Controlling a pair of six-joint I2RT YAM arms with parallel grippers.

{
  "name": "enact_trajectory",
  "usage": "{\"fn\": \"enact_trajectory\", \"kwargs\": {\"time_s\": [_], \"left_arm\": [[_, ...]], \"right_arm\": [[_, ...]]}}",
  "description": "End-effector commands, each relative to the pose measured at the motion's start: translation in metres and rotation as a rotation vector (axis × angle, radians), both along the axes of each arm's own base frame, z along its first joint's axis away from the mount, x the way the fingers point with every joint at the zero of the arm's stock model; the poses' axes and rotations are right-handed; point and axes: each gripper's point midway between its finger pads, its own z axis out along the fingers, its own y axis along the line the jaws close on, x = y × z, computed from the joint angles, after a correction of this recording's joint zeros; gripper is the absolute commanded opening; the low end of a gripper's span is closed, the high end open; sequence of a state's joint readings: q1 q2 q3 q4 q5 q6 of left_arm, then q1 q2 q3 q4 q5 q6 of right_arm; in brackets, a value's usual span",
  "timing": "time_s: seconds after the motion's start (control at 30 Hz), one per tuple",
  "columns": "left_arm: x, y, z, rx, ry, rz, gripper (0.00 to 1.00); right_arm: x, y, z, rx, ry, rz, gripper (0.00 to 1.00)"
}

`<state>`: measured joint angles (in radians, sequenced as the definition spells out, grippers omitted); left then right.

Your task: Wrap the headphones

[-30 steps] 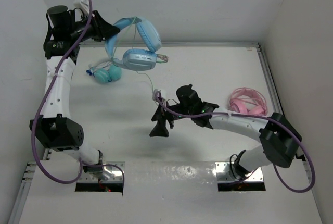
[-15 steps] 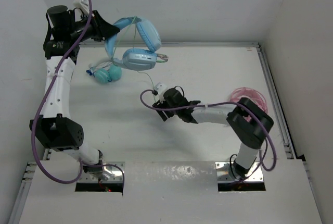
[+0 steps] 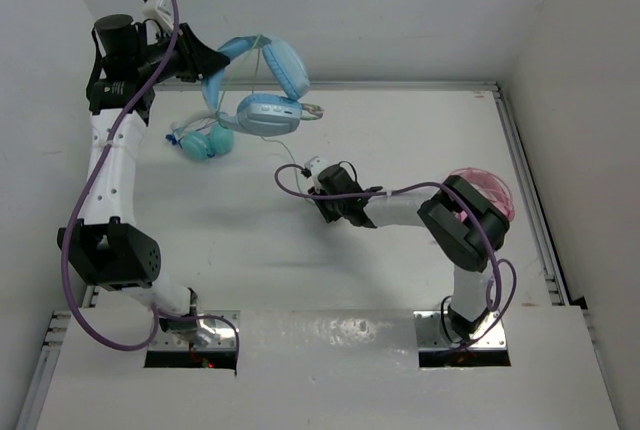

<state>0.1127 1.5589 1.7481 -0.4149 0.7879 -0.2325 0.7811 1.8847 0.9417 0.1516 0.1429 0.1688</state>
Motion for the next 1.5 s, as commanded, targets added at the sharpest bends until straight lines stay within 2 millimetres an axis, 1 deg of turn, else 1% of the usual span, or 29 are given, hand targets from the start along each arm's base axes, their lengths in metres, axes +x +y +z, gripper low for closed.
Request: {"fn": "enact_trajectory", "kwargs": {"time_s": [0.0,0.07,0.17,0.2,0.23,0.27,0.47,0.57,0.63,0.7,0.73,0.83,0.87,0.9,0.93,0.97,1.0,1.03,1.07,1.13,1.17,1.2,1.23,1.27,1.3,1.33,1.37,1.4,1.47], "left_arm": [[-0.009,0.003,0.034,-0.015,-0.1,0.011,0.0],[-0.008,0.003,0.033,-0.015,-0.099,0.012,0.0],[-0.007,0.003,0.032,-0.015,-0.096,0.014,0.0],[-0.006,0.003,0.031,-0.017,-0.09,0.013,0.0],[-0.006,0.003,0.03,-0.017,-0.089,0.013,0.0],[-0.005,0.003,0.029,-0.018,-0.086,0.011,0.0],[-0.005,0.003,0.029,-0.018,-0.089,0.008,0.0],[-0.006,0.002,0.029,-0.019,-0.089,0.005,0.0],[-0.006,0.002,0.028,-0.019,-0.087,0.005,0.0],[-0.005,0.002,0.026,-0.018,-0.084,0.006,0.0],[-0.005,0.003,0.027,-0.017,-0.085,0.009,0.0],[0.003,0.006,0.021,-0.017,-0.079,0.028,0.0],[0.007,0.007,0.02,-0.019,-0.079,0.038,0.0],[0.017,0.01,0.015,-0.026,-0.07,0.057,0.0],[0.023,0.012,0.012,-0.031,-0.064,0.066,0.0],[0.028,0.013,0.009,-0.038,-0.055,0.073,0.0],[0.039,0.016,0.0,-0.036,-0.043,0.091,0.0],[0.045,0.018,-0.006,-0.034,-0.035,0.105,0.0],[0.051,0.021,-0.014,-0.018,-0.028,0.121,0.0],[0.065,0.03,-0.036,0.016,-0.002,0.182,0.0],[0.07,0.034,-0.051,0.047,0.007,0.197,0.0],[0.075,0.038,-0.063,0.07,0.019,0.227,0.0],[0.078,0.041,-0.073,0.105,0.018,0.236,0.0],[0.081,0.045,-0.091,0.13,0.042,0.262,0.0],[0.081,0.044,-0.099,0.147,0.044,0.265,0.0],[0.081,0.045,-0.115,0.178,0.056,0.268,0.0],[0.08,0.045,-0.122,0.193,0.061,0.266,0.0],[0.078,0.045,-0.129,0.22,0.055,0.257,0.0],[0.071,0.042,-0.148,0.254,0.073,0.246,0.0]], "right_arm": [[-0.03,-0.005,-0.03,-0.035,0.153,0.036,0.27],[-0.034,-0.006,-0.03,-0.037,0.17,0.035,0.22],[-0.039,-0.01,-0.03,-0.047,0.191,0.024,0.22],[-0.04,-0.011,-0.028,-0.047,0.193,0.023,0.25],[-0.045,-0.015,-0.029,-0.064,0.208,0.022,0.36],[-0.044,-0.015,-0.021,-0.055,0.196,0.025,0.39],[-0.05,-0.024,-0.018,-0.076,0.189,0.029,0.37],[-0.049,-0.025,-0.024,-0.077,0.186,0.026,0.28],[-0.047,-0.025,-0.029,-0.089,0.185,0.017,0.17],[-0.045,-0.025,-0.03,-0.097,0.185,0.012,0.0],[-0.045,-0.024,-0.03,-0.099,0.183,0.016,0.0],[-0.065,-0.006,-0.023,-0.107,0.193,0.137,0.0],[-0.07,0.014,-0.011,-0.1,0.163,0.233,0.0],[-0.096,0.038,-0.003,-0.109,0.157,0.347,0.0],[-0.106,0.056,0.007,-0.11,0.13,0.435,0.0],[-0.111,0.092,0.034,-0.053,0.087,0.511,0.0],[-0.143,0.116,0.044,-0.042,0.099,0.623,0.0],[-0.143,0.15,0.079,0.001,0.017,0.714,0.0],[-0.164,0.169,0.097,0.022,-0.012,0.795,0.0],[-0.173,0.19,0.137,0.074,-0.078,0.878,0.0],[-0.172,0.203,0.181,0.15,-0.149,0.892,0.0],[-0.172,0.207,0.205,0.191,-0.189,0.908,0.0],[-0.168,0.211,0.247,0.251,-0.268,0.906,0.0],[-0.165,0.212,0.27,0.28,-0.324,0.9,0.0],[-0.154,0.21,0.29,0.279,-0.393,0.867,0.0],[-0.146,0.209,0.329,0.319,-0.468,0.833,0.0],[-0.13,0.205,0.351,0.314,-0.534,0.762,0.0],[-0.121,0.202,0.387,0.348,-0.604,0.715,0.0],[-0.102,0.193,0.417,0.336,-0.689,0.641,0.0]]}}
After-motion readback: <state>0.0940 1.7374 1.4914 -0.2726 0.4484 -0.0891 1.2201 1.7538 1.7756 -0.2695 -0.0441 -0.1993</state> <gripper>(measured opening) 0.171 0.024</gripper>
